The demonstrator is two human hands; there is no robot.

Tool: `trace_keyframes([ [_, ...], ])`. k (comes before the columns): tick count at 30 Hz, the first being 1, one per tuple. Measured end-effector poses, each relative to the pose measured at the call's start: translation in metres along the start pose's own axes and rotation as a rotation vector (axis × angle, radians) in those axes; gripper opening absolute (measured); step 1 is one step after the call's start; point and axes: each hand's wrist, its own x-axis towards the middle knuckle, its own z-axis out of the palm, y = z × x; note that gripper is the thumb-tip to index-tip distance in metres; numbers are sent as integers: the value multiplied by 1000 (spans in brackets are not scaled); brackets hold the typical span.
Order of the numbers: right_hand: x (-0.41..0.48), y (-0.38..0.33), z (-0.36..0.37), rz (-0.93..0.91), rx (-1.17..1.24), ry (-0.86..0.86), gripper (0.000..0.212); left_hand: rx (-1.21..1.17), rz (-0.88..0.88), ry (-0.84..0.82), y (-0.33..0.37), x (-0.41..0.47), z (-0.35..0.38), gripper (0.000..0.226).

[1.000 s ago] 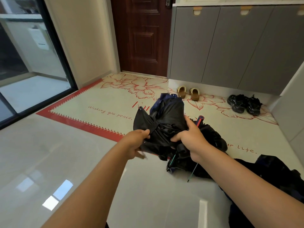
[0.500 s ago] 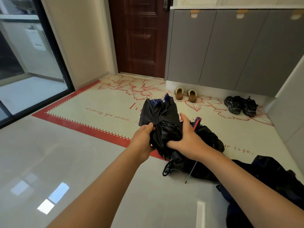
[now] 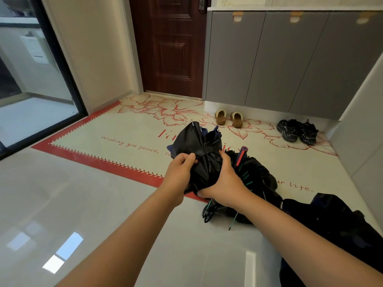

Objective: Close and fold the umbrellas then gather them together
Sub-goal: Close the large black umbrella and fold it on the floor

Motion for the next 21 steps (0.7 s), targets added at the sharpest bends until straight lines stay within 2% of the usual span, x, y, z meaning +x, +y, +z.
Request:
trace_keyframes([
  [2,0,1,6,14,55,95,131,6,18,-41,5,-2,0,30],
  [6,3,0,5,-28,39,252,110,33,49,-135,20,-4,-11,26],
  [10,9,1,-1,2,-14,264,97,303,144,-65,21,0,-29,24],
  [17,11,3,5,-27,-1,273,95,419,39,-5,22,1,-46,27],
  [21,15,5,0,-14,112,315,89,426,-17,16,24,3,-48,25],
])
